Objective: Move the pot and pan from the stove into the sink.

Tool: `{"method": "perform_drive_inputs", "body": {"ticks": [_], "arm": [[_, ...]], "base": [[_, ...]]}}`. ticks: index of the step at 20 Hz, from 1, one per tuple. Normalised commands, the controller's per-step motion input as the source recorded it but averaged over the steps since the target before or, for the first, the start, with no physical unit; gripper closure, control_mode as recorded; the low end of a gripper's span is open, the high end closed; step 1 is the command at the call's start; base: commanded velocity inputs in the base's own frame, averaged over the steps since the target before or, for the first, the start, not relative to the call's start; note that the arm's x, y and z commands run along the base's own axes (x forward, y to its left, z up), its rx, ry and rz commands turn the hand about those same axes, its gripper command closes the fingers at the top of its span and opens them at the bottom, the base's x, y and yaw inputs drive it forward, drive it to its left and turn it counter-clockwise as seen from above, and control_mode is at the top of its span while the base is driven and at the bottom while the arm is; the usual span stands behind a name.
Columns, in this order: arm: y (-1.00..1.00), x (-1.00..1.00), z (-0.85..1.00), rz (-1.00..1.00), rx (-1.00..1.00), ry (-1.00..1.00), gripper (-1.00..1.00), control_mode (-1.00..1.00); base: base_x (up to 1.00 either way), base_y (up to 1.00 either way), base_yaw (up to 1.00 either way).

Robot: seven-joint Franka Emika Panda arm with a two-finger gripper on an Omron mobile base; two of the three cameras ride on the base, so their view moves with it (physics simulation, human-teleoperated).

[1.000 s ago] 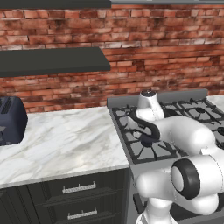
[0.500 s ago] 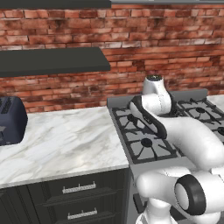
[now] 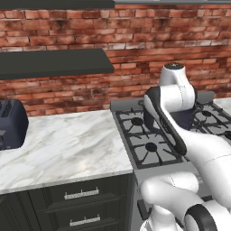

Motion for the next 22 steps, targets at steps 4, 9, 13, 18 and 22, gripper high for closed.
{"method": "perform_drive_inputs", "body": {"ticks": [4, 9, 13, 18, 22], "arm": [[-0.05, -0.96, 0.49, 0.07, -0.06, 0.0, 1.0, -1.0], [-0.07, -1.0, 0.34, 0.11, -0.07, 0.0, 1.0, -1.0], [-0.1, -0.95, 0.25, 0.15, -0.06, -0.04, 1.0, -1.0], [-0.16, -0.64, -0.07, 0.16, -0.04, -0.29, 1.0, -1.0], [-0.1, -0.39, -0.08, 0.08, -0.01, -0.46, 1.0, -1.0]], "base": [[0.0, 0.0, 0.0], [0.0, 0.0, 0.0], [0.0, 0.0, 0.0], [0.0, 0.0, 0.0], [0.0, 0.0, 0.0]]}}
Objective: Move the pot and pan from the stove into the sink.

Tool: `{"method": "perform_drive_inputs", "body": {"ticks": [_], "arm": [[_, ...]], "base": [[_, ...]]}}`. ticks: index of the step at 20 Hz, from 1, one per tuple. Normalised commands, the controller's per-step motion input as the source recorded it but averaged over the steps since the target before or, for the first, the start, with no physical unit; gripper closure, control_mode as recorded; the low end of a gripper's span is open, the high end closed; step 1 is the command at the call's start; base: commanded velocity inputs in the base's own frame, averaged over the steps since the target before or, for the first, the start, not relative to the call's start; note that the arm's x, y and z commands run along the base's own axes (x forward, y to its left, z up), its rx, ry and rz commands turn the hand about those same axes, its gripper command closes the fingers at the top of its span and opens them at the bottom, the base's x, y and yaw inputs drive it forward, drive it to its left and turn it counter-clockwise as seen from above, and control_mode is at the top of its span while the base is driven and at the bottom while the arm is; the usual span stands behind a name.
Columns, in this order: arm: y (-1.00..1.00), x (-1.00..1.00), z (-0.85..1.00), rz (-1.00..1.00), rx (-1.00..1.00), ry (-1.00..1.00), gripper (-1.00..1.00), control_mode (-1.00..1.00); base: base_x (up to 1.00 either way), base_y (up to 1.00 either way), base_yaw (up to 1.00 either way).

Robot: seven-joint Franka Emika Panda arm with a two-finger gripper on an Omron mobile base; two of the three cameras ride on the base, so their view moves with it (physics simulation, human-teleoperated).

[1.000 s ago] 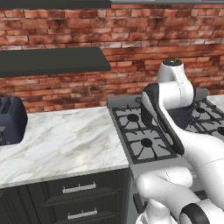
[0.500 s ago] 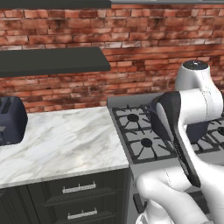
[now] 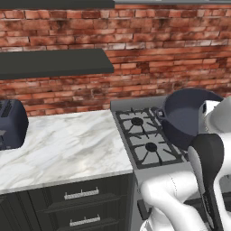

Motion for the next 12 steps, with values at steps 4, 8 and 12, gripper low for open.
{"method": "perform_drive_inputs", "body": {"ticks": [4, 8, 12], "arm": [[0.0, 0.0, 0.0, 0.0, 0.0, -0.01, 1.0, -1.0], [0.0, -0.05, 0.0, 0.0, 0.0, 0.0, 1.0, -1.0], [-0.02, -0.12, -0.02, 0.0, 0.0, 0.0, 1.0, 1.0]], "base": [[0.0, 0.0, 0.0], [0.0, 0.0, 0.0], [-0.53, -0.13, 0.0]]}}
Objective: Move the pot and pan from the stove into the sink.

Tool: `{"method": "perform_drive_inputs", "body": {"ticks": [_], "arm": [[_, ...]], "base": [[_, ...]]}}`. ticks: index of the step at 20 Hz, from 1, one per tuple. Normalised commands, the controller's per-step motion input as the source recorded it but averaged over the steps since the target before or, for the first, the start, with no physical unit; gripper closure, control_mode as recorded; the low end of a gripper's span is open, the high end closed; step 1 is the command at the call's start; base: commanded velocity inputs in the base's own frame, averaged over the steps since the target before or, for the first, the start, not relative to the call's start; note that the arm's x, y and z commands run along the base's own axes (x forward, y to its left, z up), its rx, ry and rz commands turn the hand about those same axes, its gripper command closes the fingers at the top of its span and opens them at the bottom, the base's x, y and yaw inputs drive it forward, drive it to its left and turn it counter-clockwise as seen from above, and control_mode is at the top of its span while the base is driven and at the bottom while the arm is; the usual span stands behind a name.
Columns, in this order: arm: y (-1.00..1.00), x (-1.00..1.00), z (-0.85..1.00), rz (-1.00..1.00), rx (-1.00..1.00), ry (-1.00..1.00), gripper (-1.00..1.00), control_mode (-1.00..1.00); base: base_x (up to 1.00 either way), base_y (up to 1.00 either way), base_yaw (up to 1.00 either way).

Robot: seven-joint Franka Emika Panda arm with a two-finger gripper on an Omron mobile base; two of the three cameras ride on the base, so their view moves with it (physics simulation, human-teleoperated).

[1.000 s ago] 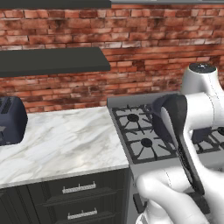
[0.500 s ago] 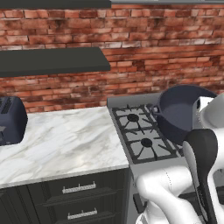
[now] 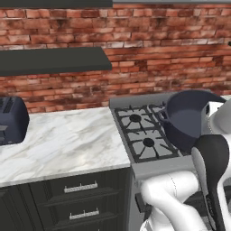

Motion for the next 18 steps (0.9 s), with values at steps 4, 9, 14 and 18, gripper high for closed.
{"method": "perform_drive_inputs", "body": {"ticks": [4, 9, 14, 18], "arm": [[0.0, 0.0, 0.0, 0.0, 0.0, 0.0, 1.0, 1.0], [0.0, 0.0, 0.0, 0.0, 0.0, 0.0, 1.0, 1.0], [0.0, 0.0, 0.0, 0.0, 0.0, 0.0, 1.0, 1.0], [0.0, 0.0, 0.0, 0.0, 0.0, 0.0, 1.0, 1.0]], "base": [[-0.73, -0.21, 0.0], [-0.48, -0.15, 0.0], [0.06, -0.39, -0.01], [0.23, -0.67, -0.01]]}}
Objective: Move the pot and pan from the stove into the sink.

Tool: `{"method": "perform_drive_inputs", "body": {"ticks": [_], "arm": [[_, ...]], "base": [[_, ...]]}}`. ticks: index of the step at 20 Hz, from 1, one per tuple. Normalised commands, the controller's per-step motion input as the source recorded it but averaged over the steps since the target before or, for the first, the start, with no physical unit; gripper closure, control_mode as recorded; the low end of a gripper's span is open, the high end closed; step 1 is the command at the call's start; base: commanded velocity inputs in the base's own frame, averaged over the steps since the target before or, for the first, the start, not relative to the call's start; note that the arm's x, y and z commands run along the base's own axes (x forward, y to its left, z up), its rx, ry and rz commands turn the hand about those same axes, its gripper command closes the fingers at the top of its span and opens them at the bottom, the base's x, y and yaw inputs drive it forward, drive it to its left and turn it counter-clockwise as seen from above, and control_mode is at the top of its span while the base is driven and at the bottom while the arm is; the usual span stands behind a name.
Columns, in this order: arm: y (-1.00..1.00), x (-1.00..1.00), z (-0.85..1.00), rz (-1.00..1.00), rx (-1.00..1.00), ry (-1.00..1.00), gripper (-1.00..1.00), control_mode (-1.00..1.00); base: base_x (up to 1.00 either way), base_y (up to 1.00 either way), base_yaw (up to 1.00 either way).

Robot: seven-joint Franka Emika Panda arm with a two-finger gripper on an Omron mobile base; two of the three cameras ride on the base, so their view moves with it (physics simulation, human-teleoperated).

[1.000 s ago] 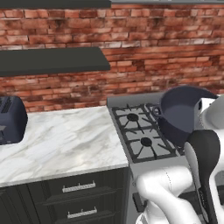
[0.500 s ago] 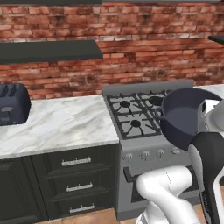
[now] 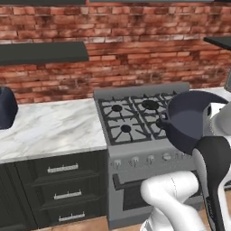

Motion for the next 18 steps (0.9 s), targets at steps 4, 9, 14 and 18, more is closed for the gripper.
{"method": "perform_drive_inputs", "body": {"ticks": [4, 9, 14, 18], "arm": [[0.0, 0.0, 0.0, 0.0, 0.0, 0.0, 1.0, 1.0], [0.0, 0.0, 0.0, 0.0, 0.0, 0.0, 1.0, 1.0], [0.0, 0.0, 0.0, 0.0, 0.0, 0.0, 1.0, 1.0], [0.0, 0.0, 0.0, 0.0, 0.0, 0.0, 1.0, 1.0]], "base": [[0.27, -0.8, 0.0], [0.28, -0.86, -0.01], [0.27, -0.94, -0.01], [0.28, -0.96, -0.01]]}}
